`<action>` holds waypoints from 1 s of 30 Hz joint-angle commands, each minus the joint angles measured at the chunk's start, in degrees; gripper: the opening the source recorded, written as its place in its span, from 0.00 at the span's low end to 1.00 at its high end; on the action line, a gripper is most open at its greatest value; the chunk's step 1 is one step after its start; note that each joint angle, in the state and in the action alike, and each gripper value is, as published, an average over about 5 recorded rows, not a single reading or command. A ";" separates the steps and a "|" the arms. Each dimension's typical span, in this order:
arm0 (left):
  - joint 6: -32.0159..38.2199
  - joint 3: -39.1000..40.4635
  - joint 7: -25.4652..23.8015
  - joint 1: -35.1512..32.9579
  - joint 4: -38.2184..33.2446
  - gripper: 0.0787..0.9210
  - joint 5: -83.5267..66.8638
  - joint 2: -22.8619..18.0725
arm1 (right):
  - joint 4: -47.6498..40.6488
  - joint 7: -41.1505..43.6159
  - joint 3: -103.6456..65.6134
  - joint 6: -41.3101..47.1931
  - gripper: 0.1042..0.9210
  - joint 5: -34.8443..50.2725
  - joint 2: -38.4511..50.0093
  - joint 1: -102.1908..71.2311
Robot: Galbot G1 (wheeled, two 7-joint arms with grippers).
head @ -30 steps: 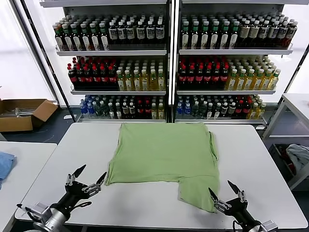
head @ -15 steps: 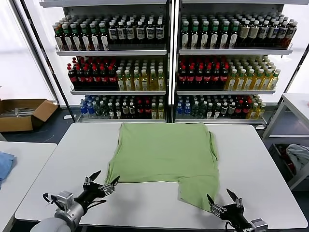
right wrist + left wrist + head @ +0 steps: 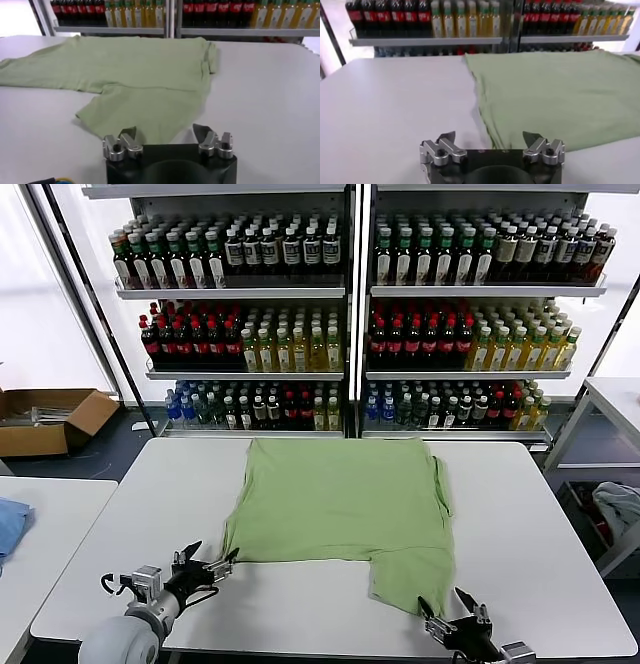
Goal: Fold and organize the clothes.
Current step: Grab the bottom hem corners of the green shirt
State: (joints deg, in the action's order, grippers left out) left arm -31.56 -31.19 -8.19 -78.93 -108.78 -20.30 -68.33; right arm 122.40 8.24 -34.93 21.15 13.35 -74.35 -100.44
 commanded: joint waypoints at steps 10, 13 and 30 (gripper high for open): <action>-0.71 3.41 -0.56 -0.62 1.94 0.73 3.24 -1.90 | 0.31 0.50 0.00 -1.49 0.12 0.59 -0.14 -1.07; -0.61 3.96 -0.81 -1.25 1.10 0.63 4.44 -2.08 | 0.44 1.19 -0.22 -2.65 0.03 1.21 -0.15 -1.38; 1.22 3.87 1.04 -2.25 0.18 0.06 4.62 -2.67 | 1.39 4.99 0.36 -8.27 0.00 2.53 -0.43 -2.23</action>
State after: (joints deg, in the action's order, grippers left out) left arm -30.46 -27.61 -7.42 -81.04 -108.94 -16.15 -71.15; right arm 123.51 13.27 -34.75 13.22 15.62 -74.47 -102.95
